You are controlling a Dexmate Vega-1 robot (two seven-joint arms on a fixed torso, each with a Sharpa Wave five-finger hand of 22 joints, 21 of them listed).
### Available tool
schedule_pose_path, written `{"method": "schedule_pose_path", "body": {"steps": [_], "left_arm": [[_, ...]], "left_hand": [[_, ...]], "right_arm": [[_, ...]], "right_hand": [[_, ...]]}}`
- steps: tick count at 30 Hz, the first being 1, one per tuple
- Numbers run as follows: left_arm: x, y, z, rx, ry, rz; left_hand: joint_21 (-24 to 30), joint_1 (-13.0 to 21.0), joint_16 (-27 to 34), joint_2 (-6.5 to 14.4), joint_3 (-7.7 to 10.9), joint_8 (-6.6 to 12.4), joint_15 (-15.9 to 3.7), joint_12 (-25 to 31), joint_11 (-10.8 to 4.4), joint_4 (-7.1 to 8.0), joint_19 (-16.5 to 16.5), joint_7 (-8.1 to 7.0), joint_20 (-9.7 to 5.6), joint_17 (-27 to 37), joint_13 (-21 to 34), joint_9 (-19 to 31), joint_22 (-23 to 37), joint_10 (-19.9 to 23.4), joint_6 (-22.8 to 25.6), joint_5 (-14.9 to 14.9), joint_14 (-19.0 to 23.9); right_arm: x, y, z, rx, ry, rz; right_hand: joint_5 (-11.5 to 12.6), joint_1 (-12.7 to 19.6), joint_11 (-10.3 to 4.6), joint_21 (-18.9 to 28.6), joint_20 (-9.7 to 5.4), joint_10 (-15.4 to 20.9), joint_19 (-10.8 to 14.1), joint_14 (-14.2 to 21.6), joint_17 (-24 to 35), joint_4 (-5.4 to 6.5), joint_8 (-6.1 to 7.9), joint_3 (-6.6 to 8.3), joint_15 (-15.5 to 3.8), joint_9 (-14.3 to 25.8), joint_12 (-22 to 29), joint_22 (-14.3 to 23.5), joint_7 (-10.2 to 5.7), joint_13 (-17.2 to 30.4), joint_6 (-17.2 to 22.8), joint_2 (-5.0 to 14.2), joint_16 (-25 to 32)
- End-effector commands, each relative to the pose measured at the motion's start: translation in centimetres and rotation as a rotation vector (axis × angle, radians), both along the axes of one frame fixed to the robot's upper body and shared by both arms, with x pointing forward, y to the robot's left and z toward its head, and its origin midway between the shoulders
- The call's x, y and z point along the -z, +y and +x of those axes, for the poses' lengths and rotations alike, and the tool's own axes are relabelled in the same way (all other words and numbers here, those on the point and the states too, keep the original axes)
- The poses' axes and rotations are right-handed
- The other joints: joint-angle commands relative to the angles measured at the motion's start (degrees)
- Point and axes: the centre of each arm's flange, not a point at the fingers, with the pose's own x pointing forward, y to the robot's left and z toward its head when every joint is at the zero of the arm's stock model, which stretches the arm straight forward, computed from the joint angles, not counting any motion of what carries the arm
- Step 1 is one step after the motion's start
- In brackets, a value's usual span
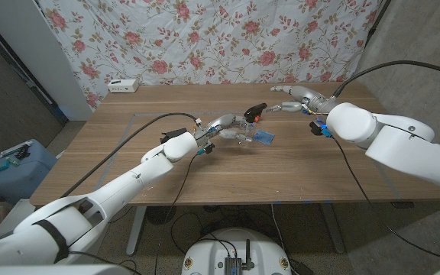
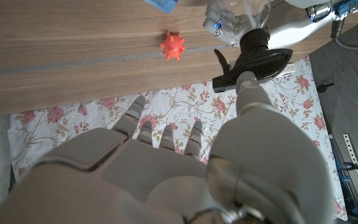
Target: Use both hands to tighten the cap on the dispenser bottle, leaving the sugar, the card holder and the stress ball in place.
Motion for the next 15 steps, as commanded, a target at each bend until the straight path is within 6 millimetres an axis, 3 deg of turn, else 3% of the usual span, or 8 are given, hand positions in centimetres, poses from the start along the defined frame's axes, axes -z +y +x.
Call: {"method": "schedule_pose_path", "body": {"steps": [1, 15], "left_arm": [[-0.1, -0.3, 0.1, -0.002, -0.028, 0.024], [-0.1, -0.4, 0.2, -0.002, -0.026, 0.023]], "left_hand": [[-0.12, -0.06, -0.09, 5.04, 2.0, 0.33, -5.32, -0.22, 0.13, 1.64, -0.19, -1.57, -5.77, 0.0, 0.14, 0.24, 0.11, 0.26, 4.62, -0.32, 0.66], [-0.11, -0.3, -0.17, 5.17, 2.1, 0.26, -5.3, -0.31, 0.04, 1.72, -0.22, -1.7, -5.74, 0.06, 0.29, 0.25, 0.11, 0.45, 4.76, -0.34, 0.61]], "right_arm": [[-0.6, 0.9, 0.3, 0.043, 0.078, -0.082], [-1.3, 2.2, 1.0, 0.038, 0.099, -0.134]], "right_hand": [[-0.21, -0.62, 0.12, -0.09, -0.18, -0.79, -0.75, -0.56, 0.2, 0.47, -0.04, -0.32, 0.36, 0.14, 0.07, 0.17, 0.2, 0.33, -0.93, -1.8, 0.11], [-0.24, -0.97, 0.12, 0.05, -0.21, -0.89, -0.9, -0.7, 0.27, 0.76, 0.41, -0.74, 0.39, 0.21, 0.34, 0.19, 0.68, 0.36, -0.13, -2.99, 0.27]]}}
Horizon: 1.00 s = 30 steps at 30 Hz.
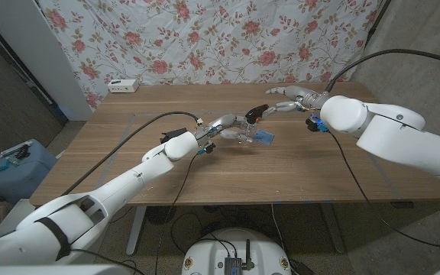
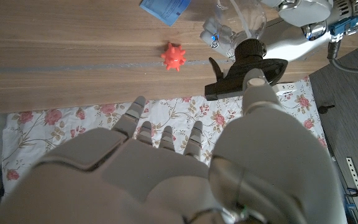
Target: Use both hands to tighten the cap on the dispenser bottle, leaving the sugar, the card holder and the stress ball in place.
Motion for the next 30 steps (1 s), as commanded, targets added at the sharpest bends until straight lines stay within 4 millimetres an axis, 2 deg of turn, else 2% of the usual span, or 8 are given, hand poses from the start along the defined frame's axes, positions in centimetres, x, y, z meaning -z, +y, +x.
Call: {"method": "schedule_pose_path", "body": {"steps": [1, 14, 24, 30], "left_arm": [[0.0, -0.1, 0.1, -0.003, -0.004, 0.002], [0.0, -0.2, 0.4, -0.007, -0.005, -0.01], [0.1, -0.2, 0.5, -0.005, -0.007, -0.018], [0.3, -0.1, 0.6, -0.008, 0.0, -0.038]], "left_hand": [[-0.12, -0.23, -0.17, 5.14, 2.13, 0.45, -5.43, -0.08, 0.07, 1.66, -0.23, -1.68, -5.77, 0.05, 0.31, 0.26, 0.11, 0.45, 4.76, -0.33, 0.52], [-0.11, -0.34, -0.22, 5.24, 2.27, 0.4, -5.44, -0.23, 0.0, 1.63, -0.25, -1.63, -5.75, 0.1, 0.47, 0.27, 0.11, 0.57, 4.99, -0.33, 0.51], [-0.11, -0.41, -0.16, 5.31, 2.35, 0.32, -5.47, -0.29, 0.18, 1.61, -0.25, -1.46, -5.7, 0.13, 0.58, 0.28, 0.11, 0.75, 5.07, -0.32, 0.69], [-0.1, -0.55, -0.2, 5.25, 2.35, 0.29, -5.53, -0.35, 0.13, 1.63, -0.25, -1.45, -5.72, 0.11, 0.64, 0.28, 0.11, 0.8, 5.14, -0.34, 0.72]], "right_arm": [[-0.5, 0.7, 0.7, 0.018, 0.044, -0.056], [-1.0, 1.7, 0.8, 0.044, 0.041, -0.107], [-1.3, 2.7, 0.6, 0.053, 0.021, -0.147], [-1.4, 3.3, 0.5, 0.084, 0.01, -0.184]], "right_hand": [[-0.03, -0.03, -0.15, 0.06, 0.24, -0.73, -0.13, -0.43, 0.28, 0.22, 0.47, -0.19, 0.15, 0.22, 0.31, 0.2, 0.37, 0.08, 0.39, -0.56, 0.27], [0.05, -0.5, 0.14, 0.28, 0.37, -1.38, -0.09, -0.49, 0.33, 0.86, 2.07, -0.38, 0.17, 0.57, 0.48, 0.21, 1.36, 0.1, 4.46, -0.94, 0.5], [0.2, -0.59, 0.4, 0.44, 0.33, -0.65, 0.2, 0.01, 0.32, 1.07, 3.46, -0.38, -0.07, 0.87, 0.91, 0.21, 3.48, 0.09, 8.43, -1.14, 0.79], [0.29, -0.3, 0.26, 0.54, 0.31, 0.09, 0.52, 0.56, 0.28, 1.0, 3.97, -0.24, -0.52, 0.97, 1.19, 0.2, 3.21, 0.09, 10.05, -1.18, 0.99]]}}
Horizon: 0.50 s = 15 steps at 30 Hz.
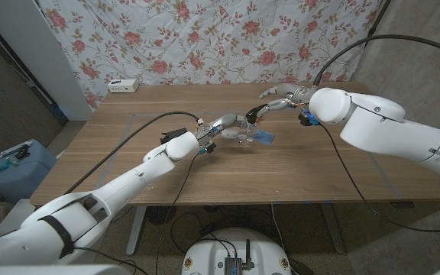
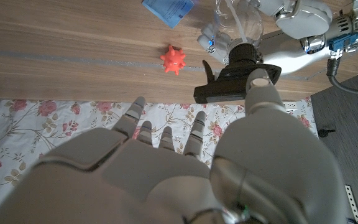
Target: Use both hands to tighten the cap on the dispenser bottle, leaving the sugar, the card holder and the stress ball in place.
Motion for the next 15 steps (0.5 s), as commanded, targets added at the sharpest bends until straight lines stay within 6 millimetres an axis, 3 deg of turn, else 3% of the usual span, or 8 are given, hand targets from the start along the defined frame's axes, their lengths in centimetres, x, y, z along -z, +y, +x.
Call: {"method": "schedule_pose_path", "body": {"steps": [1, 15], "left_arm": [[0.21, 0.06, 0.18, -0.003, 0.005, -0.025], [0.33, -0.01, 0.32, -0.01, 0.008, -0.035]], "left_hand": [[-0.09, -0.57, -0.18, 5.25, 2.11, 0.17, -5.74, 0.04, 0.05, 1.87, -0.22, -1.5, -5.74, 0.11, 0.12, 0.29, 0.11, 0.26, 4.79, -0.34, 0.51], [-0.08, -0.67, -0.18, 5.27, 2.22, 0.14, -5.75, 0.01, -0.08, 1.84, -0.21, -1.52, -5.73, 0.1, 0.25, 0.3, 0.11, 0.59, 5.01, -0.33, 0.64]], "right_arm": [[-0.31, 1.11, -0.2, 0.036, -0.02, -0.062], [-0.09, 1.51, -0.04, 0.071, -0.028, -0.086]], "right_hand": [[0.26, 0.36, -0.45, 0.27, 0.2, 0.84, 0.68, 0.39, 0.15, 0.12, 0.59, 0.19, -0.31, 0.18, 0.57, 0.2, 0.17, 0.1, 1.39, -0.38, 0.33], [0.35, 0.57, -0.18, 0.41, 0.19, 2.41, 1.44, 1.38, 0.08, 0.21, 2.06, 0.36, -0.69, 0.39, 0.93, 0.19, 1.21, 0.08, 5.85, -0.53, 0.54]]}}
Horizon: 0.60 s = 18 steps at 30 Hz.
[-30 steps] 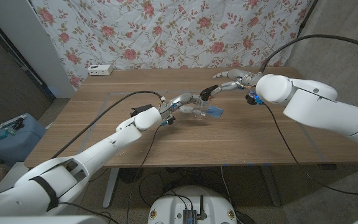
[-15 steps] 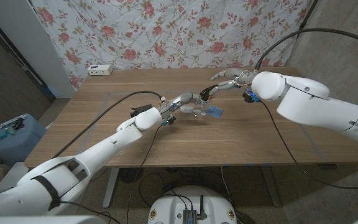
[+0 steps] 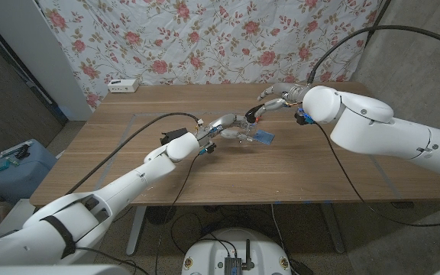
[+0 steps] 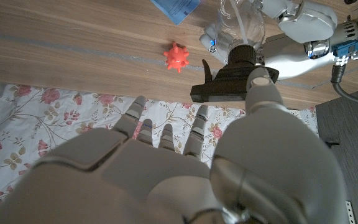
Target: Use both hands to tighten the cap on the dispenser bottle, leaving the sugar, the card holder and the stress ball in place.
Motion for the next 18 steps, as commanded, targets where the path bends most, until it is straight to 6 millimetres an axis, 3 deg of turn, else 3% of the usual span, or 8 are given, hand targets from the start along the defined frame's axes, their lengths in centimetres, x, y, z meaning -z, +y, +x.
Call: {"method": "schedule_pose_path", "body": {"steps": [1, 18], "left_arm": [[0.09, -0.05, 0.13, -0.006, 0.002, -0.014], [0.06, -0.32, 0.16, -0.006, 0.003, -0.013]], "left_hand": [[-0.08, -0.67, -0.19, 5.25, 2.23, 0.33, -5.72, 0.0, -0.12, 1.82, -0.2, -1.54, -5.73, 0.09, 0.26, 0.3, 0.11, 0.57, 5.03, -0.34, 0.63], [-0.07, -0.72, -0.12, 5.32, 2.34, 0.27, -5.71, -0.12, -0.07, 1.76, -0.18, -1.64, -5.72, 0.15, 0.44, 0.31, 0.11, 0.82, 5.27, -0.32, 0.84]], "right_arm": [[0.15, 0.37, 0.1, 0.031, -0.013, -0.025], [0.72, 0.69, 0.61, 0.049, -0.04, -0.03]], "right_hand": [[0.35, 0.12, 0.22, 0.43, -0.01, 0.69, 0.71, 0.78, 0.09, 0.23, 0.82, 0.35, -0.05, 0.14, 0.52, 0.19, 0.31, 0.08, 1.48, -0.12, 0.57], [0.48, -0.06, 0.51, 0.56, -0.61, 3.2, 1.79, 2.8, 0.07, 0.42, 2.17, 0.39, -0.74, 0.3, 1.0, 0.19, 1.22, 0.06, 5.79, -0.4, 1.03]]}}
